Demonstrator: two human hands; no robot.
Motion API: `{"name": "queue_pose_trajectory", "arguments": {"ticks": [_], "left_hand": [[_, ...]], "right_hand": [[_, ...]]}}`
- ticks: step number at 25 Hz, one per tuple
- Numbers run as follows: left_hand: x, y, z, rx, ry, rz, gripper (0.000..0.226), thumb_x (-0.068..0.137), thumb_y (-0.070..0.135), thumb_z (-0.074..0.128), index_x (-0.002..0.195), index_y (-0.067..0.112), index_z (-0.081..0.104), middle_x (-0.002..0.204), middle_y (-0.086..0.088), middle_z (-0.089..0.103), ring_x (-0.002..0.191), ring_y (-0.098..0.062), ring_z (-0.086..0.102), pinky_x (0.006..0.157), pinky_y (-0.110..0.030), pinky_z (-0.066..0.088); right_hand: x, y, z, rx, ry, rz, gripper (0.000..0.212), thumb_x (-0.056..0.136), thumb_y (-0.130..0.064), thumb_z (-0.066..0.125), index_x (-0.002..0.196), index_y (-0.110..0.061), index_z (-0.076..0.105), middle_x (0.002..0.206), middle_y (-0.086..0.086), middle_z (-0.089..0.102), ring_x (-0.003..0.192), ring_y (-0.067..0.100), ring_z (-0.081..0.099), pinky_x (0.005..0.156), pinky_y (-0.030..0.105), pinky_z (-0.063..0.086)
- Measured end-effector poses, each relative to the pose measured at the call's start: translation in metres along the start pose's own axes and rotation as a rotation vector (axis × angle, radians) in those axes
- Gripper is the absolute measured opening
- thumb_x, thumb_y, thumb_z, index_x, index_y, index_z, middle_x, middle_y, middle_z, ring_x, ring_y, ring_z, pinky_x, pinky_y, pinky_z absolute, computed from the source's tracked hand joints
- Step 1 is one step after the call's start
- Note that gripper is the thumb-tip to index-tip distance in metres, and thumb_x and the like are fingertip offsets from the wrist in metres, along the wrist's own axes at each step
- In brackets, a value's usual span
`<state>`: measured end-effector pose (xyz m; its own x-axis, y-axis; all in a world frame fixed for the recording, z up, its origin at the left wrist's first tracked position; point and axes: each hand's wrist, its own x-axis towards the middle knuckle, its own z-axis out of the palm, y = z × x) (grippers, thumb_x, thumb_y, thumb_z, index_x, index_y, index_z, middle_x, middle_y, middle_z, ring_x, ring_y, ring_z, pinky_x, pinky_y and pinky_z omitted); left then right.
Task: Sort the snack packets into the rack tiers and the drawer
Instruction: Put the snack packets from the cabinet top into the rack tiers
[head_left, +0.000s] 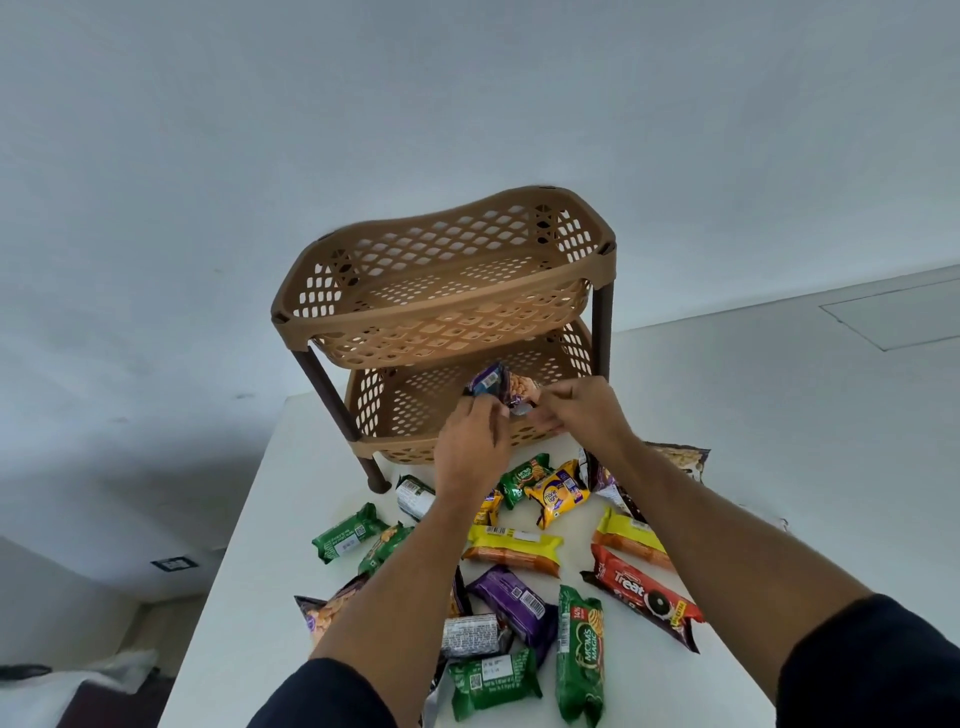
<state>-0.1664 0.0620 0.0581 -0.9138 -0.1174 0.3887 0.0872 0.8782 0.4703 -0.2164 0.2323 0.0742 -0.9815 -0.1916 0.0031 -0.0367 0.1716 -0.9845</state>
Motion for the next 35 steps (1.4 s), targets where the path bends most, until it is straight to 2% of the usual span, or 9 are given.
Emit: {"name": "queue_pose_trajectory", "arguments": {"ticks": [5, 9, 12, 15, 18, 22, 27, 31, 35], "left_hand": [[-0.040, -0.012, 0.006, 0.260, -0.422, 0.175, 0.032, 0.095, 0.047, 0.057, 0.107, 0.019, 0.066, 0.104, -0.002, 0.064, 0.099, -0.024, 0.061, 0.080, -0.035, 0.048], [-0.059, -0.016, 0.006, 0.405, -0.613, 0.239, 0.061, 0.085, 0.063, 0.062, 0.129, 0.020, 0.062, 0.120, -0.006, 0.061, 0.114, -0.029, 0.054, 0.093, -0.039, 0.044], [-0.068, -0.016, 0.006, 0.472, -0.674, 0.239, 0.074, 0.083, 0.068, 0.063, 0.140, 0.022, 0.054, 0.131, -0.008, 0.059, 0.125, -0.031, 0.051, 0.100, -0.042, 0.040], [-0.077, -0.013, 0.008, 0.514, -0.758, 0.209, 0.065, 0.086, 0.054, 0.068, 0.140, 0.023, 0.052, 0.135, -0.008, 0.058, 0.129, -0.032, 0.048, 0.108, -0.047, 0.037], [-0.088, -0.010, 0.012, 0.542, -0.740, 0.223, 0.046, 0.089, 0.040, 0.068, 0.129, 0.020, 0.057, 0.128, -0.008, 0.063, 0.124, -0.032, 0.051, 0.106, -0.048, 0.037], [-0.091, -0.003, 0.017, 0.617, -0.724, 0.266, 0.046, 0.090, 0.027, 0.068, 0.132, 0.015, 0.055, 0.129, -0.013, 0.059, 0.125, -0.034, 0.049, 0.105, -0.049, 0.036], [-0.091, 0.005, 0.023, 0.723, -0.704, 0.383, 0.046, 0.091, 0.026, 0.071, 0.132, 0.011, 0.059, 0.130, -0.014, 0.056, 0.126, -0.034, 0.045, 0.108, -0.047, 0.035], [-0.091, 0.002, 0.021, 0.672, -0.674, 0.406, 0.050, 0.090, 0.022, 0.071, 0.134, 0.007, 0.054, 0.132, -0.016, 0.054, 0.126, -0.035, 0.044, 0.108, -0.047, 0.035], [-0.089, -0.002, 0.014, 0.594, -0.637, 0.383, 0.056, 0.095, 0.031, 0.064, 0.142, 0.011, 0.041, 0.129, -0.017, 0.060, 0.123, -0.035, 0.051, 0.108, -0.047, 0.032]], "right_hand": [[-0.030, 0.026, -0.017, -0.762, -0.100, -0.106, 0.015, 0.078, -0.042, 0.075, 0.071, -0.029, 0.072, 0.067, -0.018, 0.070, 0.066, 0.001, 0.066, 0.067, 0.029, 0.055], [-0.046, 0.039, -0.028, -1.126, -0.270, -0.079, 0.036, 0.068, -0.061, 0.075, 0.083, -0.030, 0.066, 0.081, -0.016, 0.066, 0.081, 0.012, 0.064, 0.057, 0.027, 0.035], [-0.059, 0.043, -0.034, -1.198, -0.341, -0.034, 0.057, 0.066, -0.071, 0.073, 0.112, -0.038, 0.062, 0.103, -0.010, 0.066, 0.092, 0.016, 0.060, 0.067, 0.030, 0.038], [-0.071, 0.047, -0.038, -1.303, -0.370, -0.072, 0.067, 0.073, -0.068, 0.071, 0.131, -0.040, 0.053, 0.120, -0.003, 0.069, 0.107, 0.023, 0.065, 0.086, 0.038, 0.048], [-0.086, 0.053, -0.040, -1.361, -0.378, -0.152, 0.072, 0.074, -0.064, 0.070, 0.137, -0.040, 0.044, 0.115, 0.001, 0.071, 0.103, 0.026, 0.067, 0.086, 0.038, 0.050], [-0.103, 0.060, -0.038, -1.367, -0.397, -0.156, 0.101, 0.068, -0.065, 0.075, 0.147, -0.029, 0.025, 0.097, 0.002, 0.070, 0.086, 0.024, 0.065, 0.074, 0.035, 0.050], [-0.110, 0.069, -0.032, -1.389, -0.428, -0.163, 0.121, 0.065, -0.061, 0.081, 0.156, -0.026, 0.010, 0.115, 0.008, 0.070, 0.103, 0.031, 0.068, 0.085, 0.041, 0.052], [-0.113, 0.076, -0.028, -1.401, -0.452, -0.115, 0.122, 0.067, -0.055, 0.084, 0.157, -0.025, 0.007, 0.121, 0.010, 0.067, 0.111, 0.033, 0.065, 0.086, 0.041, 0.051], [-0.109, 0.077, -0.025, -1.316, -0.445, -0.028, 0.106, 0.066, -0.044, 0.086, 0.150, -0.024, 0.024, 0.121, 0.006, 0.067, 0.109, 0.030, 0.066, 0.086, 0.041, 0.054]]}}
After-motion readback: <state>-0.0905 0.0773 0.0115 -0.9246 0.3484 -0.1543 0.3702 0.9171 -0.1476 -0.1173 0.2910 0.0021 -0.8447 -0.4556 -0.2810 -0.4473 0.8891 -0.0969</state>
